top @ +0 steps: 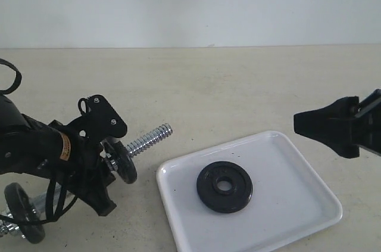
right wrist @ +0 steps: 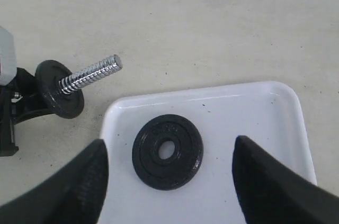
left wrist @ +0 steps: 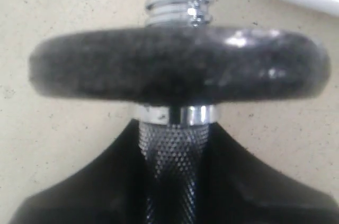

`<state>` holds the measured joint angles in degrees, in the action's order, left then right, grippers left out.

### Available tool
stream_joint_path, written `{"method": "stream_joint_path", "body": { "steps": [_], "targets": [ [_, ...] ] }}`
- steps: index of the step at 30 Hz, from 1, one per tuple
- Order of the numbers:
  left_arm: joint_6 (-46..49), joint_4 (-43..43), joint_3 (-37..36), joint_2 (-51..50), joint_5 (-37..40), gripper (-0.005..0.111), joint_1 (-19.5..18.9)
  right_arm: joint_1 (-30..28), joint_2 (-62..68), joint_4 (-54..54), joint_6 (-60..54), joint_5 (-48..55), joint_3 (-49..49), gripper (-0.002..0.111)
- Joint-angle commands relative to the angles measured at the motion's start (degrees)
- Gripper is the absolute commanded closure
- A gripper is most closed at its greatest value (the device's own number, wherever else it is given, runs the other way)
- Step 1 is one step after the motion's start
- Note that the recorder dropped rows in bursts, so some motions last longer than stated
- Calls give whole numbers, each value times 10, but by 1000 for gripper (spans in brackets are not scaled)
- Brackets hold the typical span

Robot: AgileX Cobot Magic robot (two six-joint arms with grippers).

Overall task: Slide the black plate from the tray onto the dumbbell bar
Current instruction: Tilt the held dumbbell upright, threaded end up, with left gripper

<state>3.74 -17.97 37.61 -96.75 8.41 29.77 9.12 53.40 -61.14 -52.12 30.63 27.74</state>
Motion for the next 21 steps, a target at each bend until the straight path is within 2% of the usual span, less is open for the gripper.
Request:
{"method": "stream_joint_path", "body": {
  "steps": [1, 10, 21],
  "targets": [
    [-15, 7, 9, 33, -64, 102, 1, 1, -1, -77, -91, 17, -3, 47],
    [-15, 21, 9, 34, -69, 102, 3, 1, -1, -137, -169, 19, -3, 47],
    [-15, 29, 9, 34, -84, 102, 46, 1, -1, -269, -254, 76, -3, 47]
  ]
}}
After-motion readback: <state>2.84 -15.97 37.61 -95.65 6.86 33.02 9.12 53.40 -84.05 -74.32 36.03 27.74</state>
